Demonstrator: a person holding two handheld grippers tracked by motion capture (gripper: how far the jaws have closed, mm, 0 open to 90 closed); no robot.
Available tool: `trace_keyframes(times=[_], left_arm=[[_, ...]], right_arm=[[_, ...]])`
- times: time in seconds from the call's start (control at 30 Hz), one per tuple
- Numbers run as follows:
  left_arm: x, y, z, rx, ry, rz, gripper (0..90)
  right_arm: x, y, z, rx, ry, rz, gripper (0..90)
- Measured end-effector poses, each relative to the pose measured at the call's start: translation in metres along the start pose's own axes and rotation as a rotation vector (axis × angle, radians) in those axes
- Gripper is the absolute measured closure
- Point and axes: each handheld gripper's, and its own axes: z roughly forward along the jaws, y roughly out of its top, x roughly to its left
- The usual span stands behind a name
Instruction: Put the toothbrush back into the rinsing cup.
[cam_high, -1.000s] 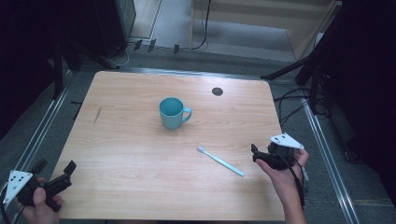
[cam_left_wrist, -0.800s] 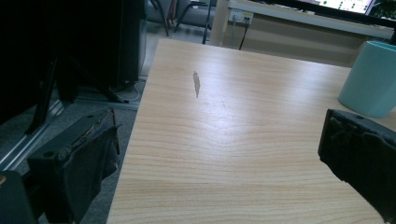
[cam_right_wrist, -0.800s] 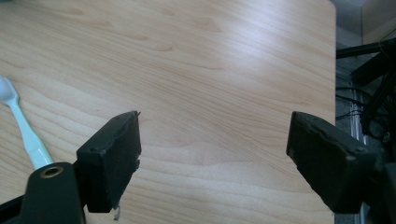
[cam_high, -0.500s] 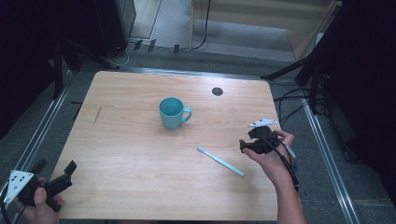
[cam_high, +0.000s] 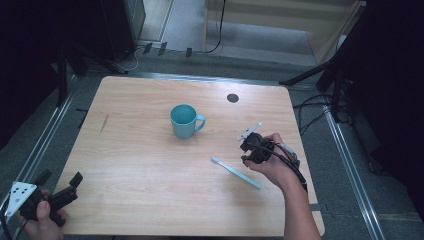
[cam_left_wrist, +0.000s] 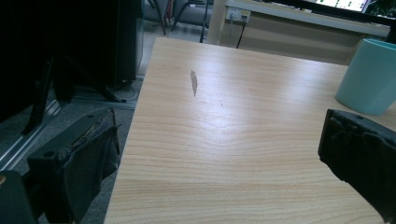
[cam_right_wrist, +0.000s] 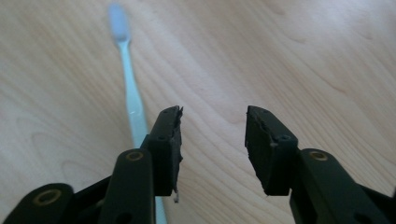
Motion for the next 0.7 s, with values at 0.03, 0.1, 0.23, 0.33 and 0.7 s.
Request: trace_keyframes(times=[0.03,0.1,0.23,0.33,0.7], left_arm=[[0.0,0.0,0.0,-0.001,0.0,-0.002,0.0],[0.0,0.0,0.0,0.0,-0.001,-0.003,0.0],[0.0,0.0,0.0,0.001,-0.002,0.002,0.0],[0.0,0.0,0.0,0.002,-0.005,-0.002,0.0],[0.001,0.0,0.0,-0.001,-0.012,-0.009,0.0]], right_arm=[[0.003,0.002,0.001,0.022,0.009,-0.028,57.4],[0.005,0.003,0.003,0.036,0.009,-0.047,59.0],[0.013,0.006,0.012,0.1,0.079,-0.125,60.0],[0.014,0.006,0.019,0.13,0.132,-0.119,67.2],[0.027,0.015,0.046,0.231,0.201,-0.127,72.1]])
